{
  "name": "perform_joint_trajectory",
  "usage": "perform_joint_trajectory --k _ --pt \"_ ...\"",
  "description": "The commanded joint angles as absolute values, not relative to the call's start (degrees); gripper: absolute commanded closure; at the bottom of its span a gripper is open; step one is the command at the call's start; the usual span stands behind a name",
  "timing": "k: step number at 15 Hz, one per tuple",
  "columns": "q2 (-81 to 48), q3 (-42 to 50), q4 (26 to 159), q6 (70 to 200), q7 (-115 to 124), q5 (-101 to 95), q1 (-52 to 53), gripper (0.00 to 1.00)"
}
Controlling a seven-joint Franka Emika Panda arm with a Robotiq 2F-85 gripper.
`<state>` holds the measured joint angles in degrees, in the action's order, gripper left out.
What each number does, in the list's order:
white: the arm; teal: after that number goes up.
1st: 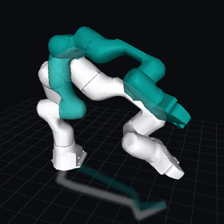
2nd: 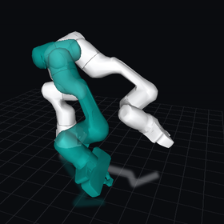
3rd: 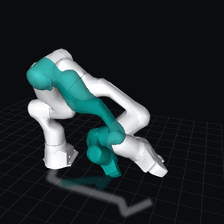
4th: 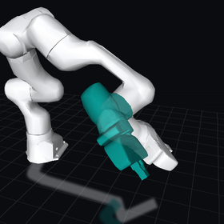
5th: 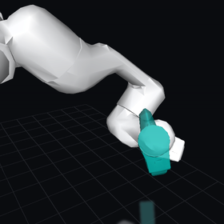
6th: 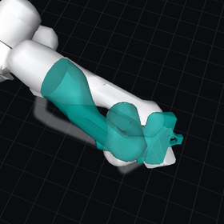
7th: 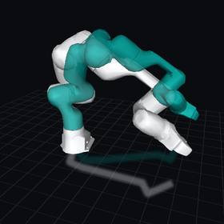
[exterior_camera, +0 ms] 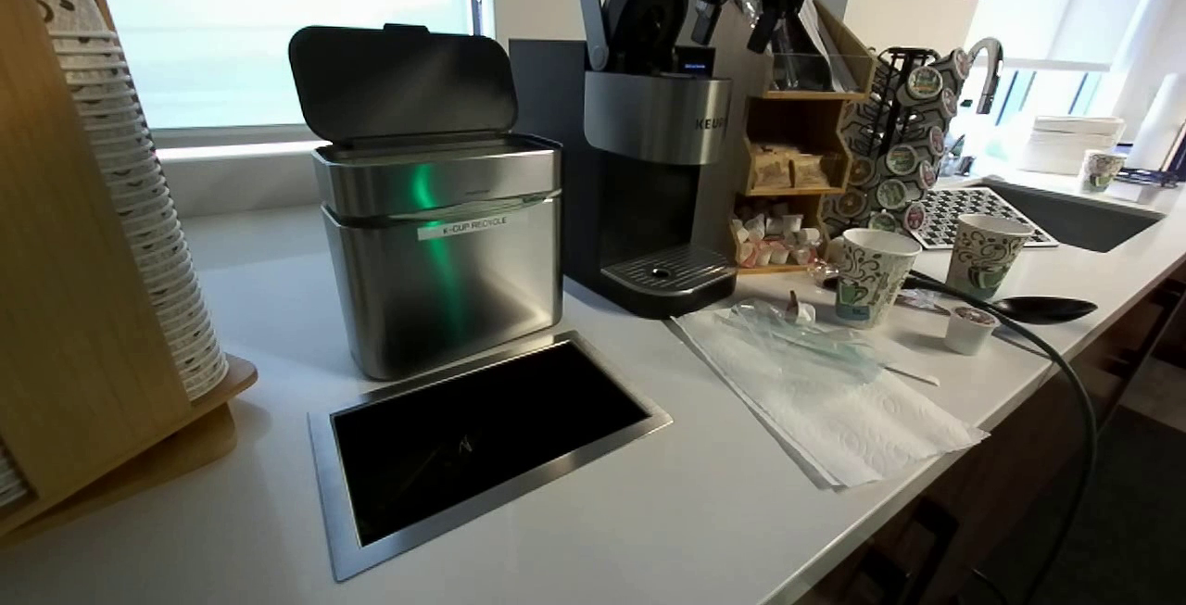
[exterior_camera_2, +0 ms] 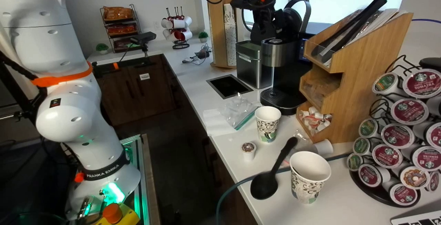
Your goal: Open the lid of the coffee maker, remove the bottle and put it on the table
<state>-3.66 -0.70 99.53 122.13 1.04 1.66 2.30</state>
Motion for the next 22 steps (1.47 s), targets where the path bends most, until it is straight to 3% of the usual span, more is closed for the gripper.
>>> perform_joint_trajectory --k 1,7,22 --pt "-3.9 -1.0 99.7 123.4 0.8 3.9 1.8 0.0" --pt "-6.2 -1.0 99.5 129.8 1.8 1.8 2.1 0.0" --pt "-9.8 -1.8 97.1 130.4 5.6 -0.5 3.2 0.02"
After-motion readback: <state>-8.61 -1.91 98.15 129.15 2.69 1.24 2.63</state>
